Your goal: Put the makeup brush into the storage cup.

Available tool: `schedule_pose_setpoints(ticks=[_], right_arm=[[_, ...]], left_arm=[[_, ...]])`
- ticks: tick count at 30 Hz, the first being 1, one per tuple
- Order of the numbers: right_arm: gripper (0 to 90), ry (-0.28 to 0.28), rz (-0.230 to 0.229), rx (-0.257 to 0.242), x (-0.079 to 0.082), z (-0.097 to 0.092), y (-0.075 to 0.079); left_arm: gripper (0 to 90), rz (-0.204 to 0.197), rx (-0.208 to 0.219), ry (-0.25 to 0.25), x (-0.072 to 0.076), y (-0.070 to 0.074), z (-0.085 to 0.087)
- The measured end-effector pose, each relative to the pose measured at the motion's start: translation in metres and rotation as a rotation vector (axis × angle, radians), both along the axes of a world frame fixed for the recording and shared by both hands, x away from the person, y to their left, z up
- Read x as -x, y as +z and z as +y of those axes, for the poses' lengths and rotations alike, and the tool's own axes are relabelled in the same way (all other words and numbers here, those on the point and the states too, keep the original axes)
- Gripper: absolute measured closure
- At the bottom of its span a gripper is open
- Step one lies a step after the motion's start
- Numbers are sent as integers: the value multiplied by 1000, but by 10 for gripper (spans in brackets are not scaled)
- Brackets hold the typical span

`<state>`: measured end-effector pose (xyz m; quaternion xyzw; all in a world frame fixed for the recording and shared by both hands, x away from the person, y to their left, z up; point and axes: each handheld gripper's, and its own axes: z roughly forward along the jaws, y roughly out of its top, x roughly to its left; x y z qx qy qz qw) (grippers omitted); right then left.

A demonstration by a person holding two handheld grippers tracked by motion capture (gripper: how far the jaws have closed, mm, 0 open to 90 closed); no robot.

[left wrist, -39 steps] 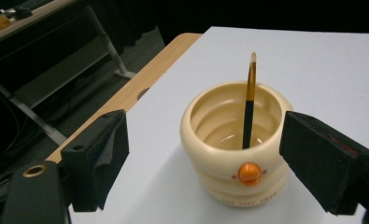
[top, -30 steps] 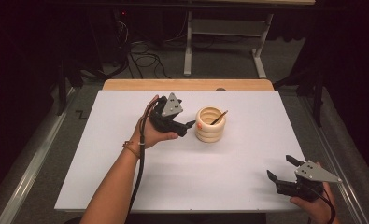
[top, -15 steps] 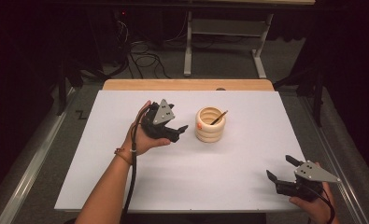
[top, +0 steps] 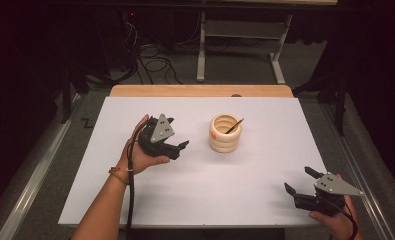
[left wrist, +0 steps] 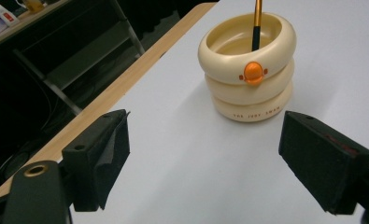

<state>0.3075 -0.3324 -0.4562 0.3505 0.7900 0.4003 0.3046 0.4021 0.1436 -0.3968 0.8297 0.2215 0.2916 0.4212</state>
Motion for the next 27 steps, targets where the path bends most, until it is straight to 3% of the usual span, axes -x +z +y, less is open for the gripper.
schedule_pose_setpoints(ticks=[13,19,27], right_arm=[[163,9,-1,5,-1,3,0],[164,8,1,3,0,3,0],[163,5,1,6,0,3,0]], left_arm=[[172,2,10,29,11,-9,18],[172,-1,-14,39,15,-13,22],[173,8,-7,44,20,-16,30]])
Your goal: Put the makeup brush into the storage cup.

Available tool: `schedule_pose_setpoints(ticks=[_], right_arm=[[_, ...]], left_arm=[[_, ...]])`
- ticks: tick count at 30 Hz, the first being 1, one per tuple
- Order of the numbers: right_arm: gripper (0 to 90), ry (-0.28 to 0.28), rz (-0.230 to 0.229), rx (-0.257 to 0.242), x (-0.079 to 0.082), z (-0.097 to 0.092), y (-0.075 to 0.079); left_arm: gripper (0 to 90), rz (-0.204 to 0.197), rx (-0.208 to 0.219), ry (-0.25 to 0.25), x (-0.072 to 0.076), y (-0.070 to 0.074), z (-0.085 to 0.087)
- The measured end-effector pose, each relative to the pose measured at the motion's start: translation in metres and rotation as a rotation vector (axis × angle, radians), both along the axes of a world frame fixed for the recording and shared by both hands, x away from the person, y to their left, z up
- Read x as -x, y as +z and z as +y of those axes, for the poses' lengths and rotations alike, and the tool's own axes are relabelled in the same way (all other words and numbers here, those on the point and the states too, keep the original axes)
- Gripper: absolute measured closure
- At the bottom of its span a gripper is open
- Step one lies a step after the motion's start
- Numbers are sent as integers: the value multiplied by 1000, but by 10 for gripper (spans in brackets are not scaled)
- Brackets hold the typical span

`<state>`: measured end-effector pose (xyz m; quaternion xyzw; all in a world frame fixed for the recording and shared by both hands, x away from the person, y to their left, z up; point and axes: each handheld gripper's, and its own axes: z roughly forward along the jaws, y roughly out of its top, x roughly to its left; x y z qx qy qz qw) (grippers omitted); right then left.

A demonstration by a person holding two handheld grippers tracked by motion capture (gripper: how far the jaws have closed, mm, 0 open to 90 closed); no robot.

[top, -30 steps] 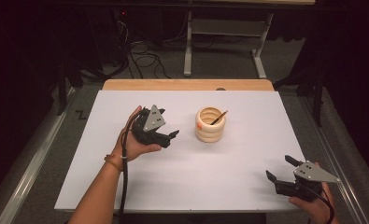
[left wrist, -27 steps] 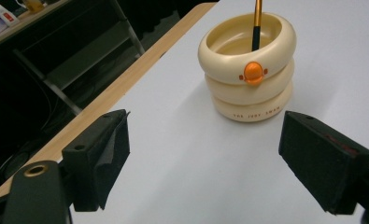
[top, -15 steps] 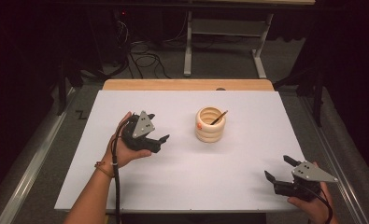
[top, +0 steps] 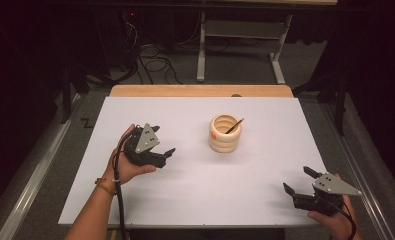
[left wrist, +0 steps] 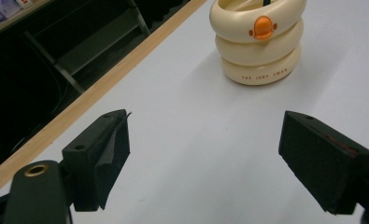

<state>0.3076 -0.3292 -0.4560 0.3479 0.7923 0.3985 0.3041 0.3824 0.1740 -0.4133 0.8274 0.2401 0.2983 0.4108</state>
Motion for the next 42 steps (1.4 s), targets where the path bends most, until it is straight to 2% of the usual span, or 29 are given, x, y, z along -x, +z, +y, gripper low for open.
schedule_pose_setpoints(ticks=[4,11,18,22,27,33,34,38,42], right_arm=[[163,0,-2,-3,0,-1,0],[164,1,-3,-2,0,-1,0],[164,-4,-1,-9,0,-1,0],[163,-1,-5,-2,0,-1,1],[163,-6,1,-11,0,-1,0],[164,-4,-2,-3,0,-1,0],[163,-3,-1,-6,0,-1,0],[164,3,-7,5,0,-1,0],[163,-1,-7,4,0,-1,0]], left_arm=[[174,3,1,2,3,-2,2],[174,6,-26,12,8,-3,6],[174,4,-31,14,17,-3,11],[174,6,-21,19,21,-4,15],[174,14,-49,20,26,-8,19],[174,21,-50,29,30,-11,26],[174,18,-64,35,32,-12,27],[175,23,-42,49,36,-17,35],[174,35,-46,59,41,-25,41]])
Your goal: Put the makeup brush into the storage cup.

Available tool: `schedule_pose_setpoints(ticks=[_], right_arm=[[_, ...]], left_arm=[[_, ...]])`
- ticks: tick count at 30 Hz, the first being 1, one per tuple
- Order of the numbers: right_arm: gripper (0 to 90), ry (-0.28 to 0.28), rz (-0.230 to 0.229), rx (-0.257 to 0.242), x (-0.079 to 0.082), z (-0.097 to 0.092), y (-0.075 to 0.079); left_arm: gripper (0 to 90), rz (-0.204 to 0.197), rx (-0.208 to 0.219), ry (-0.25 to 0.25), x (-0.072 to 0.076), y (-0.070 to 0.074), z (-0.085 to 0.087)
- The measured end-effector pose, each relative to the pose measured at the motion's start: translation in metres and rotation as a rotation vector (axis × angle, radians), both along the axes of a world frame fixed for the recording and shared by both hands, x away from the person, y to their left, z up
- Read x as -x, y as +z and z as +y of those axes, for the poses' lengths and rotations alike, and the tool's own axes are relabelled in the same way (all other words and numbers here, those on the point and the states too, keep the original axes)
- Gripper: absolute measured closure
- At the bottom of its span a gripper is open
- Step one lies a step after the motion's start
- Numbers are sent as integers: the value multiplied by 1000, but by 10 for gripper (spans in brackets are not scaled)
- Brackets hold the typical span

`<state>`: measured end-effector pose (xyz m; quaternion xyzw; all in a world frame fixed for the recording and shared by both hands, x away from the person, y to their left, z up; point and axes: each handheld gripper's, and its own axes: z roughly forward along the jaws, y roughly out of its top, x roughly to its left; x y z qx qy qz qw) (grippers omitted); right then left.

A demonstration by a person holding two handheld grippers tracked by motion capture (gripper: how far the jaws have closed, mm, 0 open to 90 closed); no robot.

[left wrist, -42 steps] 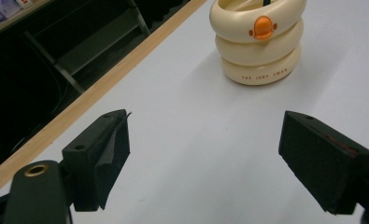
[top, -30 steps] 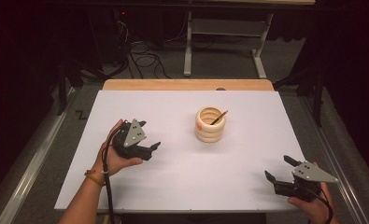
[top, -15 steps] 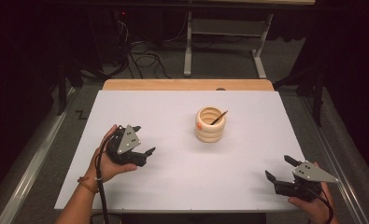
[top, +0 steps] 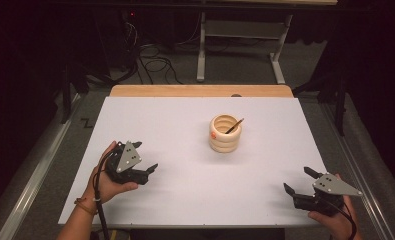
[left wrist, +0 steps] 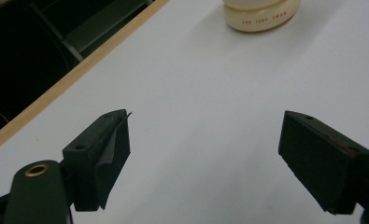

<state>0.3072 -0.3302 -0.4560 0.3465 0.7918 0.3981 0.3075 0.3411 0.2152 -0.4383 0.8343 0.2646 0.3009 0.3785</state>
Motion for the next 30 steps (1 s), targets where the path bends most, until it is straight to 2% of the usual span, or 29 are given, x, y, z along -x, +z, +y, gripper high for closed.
schedule_pose_setpoints(ticks=[7,13,15,18,20,30], right_arm=[[163,1,-1,3,-1,0,0],[163,-6,4,0,0,0,0],[164,-2,-1,0,0,0,0],[164,-9,6,-12,0,0,0],[163,-4,3,-9,0,-1,0],[163,-8,0,-12,0,-1,0]], left_arm=[[174,28,1,13,6,-12,9],[175,45,12,23,13,-14,17],[175,47,26,27,16,-16,17],[174,58,8,31,19,-21,17],[174,61,33,36,21,-23,19],[177,86,34,45,31,-34,18]])
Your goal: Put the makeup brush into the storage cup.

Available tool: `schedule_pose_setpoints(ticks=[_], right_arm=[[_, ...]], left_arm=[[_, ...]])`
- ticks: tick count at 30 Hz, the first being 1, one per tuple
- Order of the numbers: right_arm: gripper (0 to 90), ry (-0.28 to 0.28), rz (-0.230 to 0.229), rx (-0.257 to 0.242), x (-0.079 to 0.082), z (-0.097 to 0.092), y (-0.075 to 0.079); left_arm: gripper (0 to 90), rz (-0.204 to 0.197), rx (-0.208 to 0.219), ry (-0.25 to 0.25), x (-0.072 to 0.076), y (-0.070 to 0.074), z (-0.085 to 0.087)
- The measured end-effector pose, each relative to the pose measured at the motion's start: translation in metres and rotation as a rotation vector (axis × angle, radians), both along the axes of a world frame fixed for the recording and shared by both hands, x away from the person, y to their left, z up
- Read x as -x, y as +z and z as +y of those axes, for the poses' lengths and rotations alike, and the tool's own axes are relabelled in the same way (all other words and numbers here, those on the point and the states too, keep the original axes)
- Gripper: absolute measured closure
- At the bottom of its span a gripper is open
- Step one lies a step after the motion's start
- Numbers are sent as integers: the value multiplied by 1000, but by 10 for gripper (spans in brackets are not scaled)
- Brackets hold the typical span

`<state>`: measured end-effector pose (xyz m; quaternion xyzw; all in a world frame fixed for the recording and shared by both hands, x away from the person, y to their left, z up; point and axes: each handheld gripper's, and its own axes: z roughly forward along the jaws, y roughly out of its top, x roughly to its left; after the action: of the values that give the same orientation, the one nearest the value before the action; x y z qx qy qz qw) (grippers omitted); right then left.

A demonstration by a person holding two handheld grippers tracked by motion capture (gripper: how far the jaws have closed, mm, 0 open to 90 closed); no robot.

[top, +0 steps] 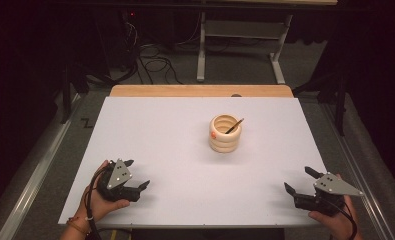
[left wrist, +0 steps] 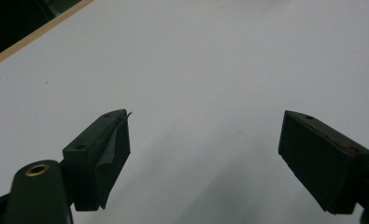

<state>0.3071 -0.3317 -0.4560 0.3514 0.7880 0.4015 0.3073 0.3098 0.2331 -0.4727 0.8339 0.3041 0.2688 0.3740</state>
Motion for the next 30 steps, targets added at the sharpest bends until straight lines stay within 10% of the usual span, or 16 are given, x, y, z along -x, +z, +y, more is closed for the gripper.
schedule_pose_setpoints(ticks=[14,30], right_arm=[[163,-2,-2,-1,-1,0,0],[163,8,-3,12,-1,4,-1]], left_arm=[[176,29,95,40,15,-6,14],[175,10,105,46,19,-8,18]])
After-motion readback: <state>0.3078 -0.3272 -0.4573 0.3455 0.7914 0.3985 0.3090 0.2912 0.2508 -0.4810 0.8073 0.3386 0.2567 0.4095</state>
